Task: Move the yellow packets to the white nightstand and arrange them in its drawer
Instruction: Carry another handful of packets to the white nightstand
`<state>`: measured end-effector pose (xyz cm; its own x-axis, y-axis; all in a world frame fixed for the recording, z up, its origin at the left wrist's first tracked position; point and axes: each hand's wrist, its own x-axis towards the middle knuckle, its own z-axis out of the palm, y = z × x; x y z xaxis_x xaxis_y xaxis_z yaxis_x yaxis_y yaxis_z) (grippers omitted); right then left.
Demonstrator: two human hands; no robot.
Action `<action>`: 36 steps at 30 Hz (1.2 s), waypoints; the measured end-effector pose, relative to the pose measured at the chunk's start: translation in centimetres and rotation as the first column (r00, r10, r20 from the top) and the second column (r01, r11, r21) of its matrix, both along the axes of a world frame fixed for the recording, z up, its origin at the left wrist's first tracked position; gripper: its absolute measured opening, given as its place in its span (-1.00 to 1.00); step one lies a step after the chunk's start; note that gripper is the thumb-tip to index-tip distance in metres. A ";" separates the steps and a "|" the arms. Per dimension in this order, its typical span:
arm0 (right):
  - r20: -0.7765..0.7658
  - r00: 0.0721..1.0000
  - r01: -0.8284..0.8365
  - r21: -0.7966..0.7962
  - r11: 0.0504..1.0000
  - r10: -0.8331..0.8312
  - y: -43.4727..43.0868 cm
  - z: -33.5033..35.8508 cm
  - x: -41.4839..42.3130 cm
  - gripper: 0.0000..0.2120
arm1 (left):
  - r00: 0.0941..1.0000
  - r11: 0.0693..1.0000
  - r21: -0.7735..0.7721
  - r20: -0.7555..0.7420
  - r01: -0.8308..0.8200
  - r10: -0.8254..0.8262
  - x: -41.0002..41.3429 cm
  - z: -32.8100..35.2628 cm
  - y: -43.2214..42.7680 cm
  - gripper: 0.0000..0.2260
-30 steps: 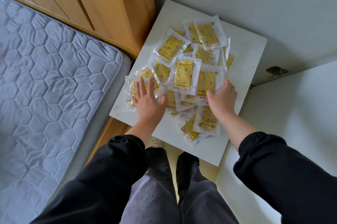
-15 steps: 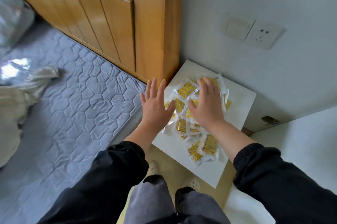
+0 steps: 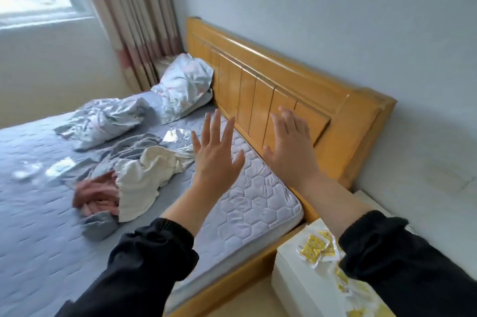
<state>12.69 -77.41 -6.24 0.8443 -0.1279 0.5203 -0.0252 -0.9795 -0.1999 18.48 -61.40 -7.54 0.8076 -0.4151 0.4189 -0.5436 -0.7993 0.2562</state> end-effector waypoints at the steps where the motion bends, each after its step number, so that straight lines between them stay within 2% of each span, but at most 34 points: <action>1: 0.029 0.999 -0.032 -0.036 0.999 0.033 2.3 1.4 1.1 -0.41 | 0.999 0.999 0.003 0.023 -0.043 0.043 0.7 1.4 2.5 -0.34; 8: 0.186 0.956 -0.191 -0.192 0.963 0.227 19.5 8.8 8.6 -0.39 | 0.935 0.958 0.001 0.218 -0.287 0.280 5.0 9.2 21.2 -0.34; 15: 0.194 0.913 -0.323 -0.197 0.926 0.360 35.8 12.4 13.4 -0.41 | 0.849 0.879 0.006 0.261 -0.477 0.459 6.4 13.9 36.8 -0.34; 22: 0.199 0.808 -0.496 -0.278 0.823 0.554 52.5 14.0 16.4 -0.40 | 0.732 0.784 -0.045 0.328 -0.619 0.597 6.1 14.2 52.0 -0.33; 29: 0.230 0.724 -0.602 -0.250 0.759 0.650 72.2 13.6 18.9 -0.40 | 0.608 0.668 -0.009 0.408 -0.744 0.682 6.4 14.3 71.7 -0.35; 33: 0.240 0.679 -0.669 -0.186 0.720 0.694 84.4 14.0 20.0 -0.40 | 0.583 0.621 0.052 0.413 -0.782 0.700 6.5 15.0 83.2 -0.34; 36: 0.232 0.642 -0.714 -0.168 0.680 0.731 93.4 14.6 19.8 -0.40 | 0.522 0.552 0.090 0.480 -0.829 0.706 4.7 15.9 92.0 -0.37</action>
<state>32.50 16.02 8.33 0.4870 0.5001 0.7160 0.7390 -0.6730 -0.0326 23.22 30.61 8.39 0.6813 0.1547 0.7155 0.3277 -0.9384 -0.1092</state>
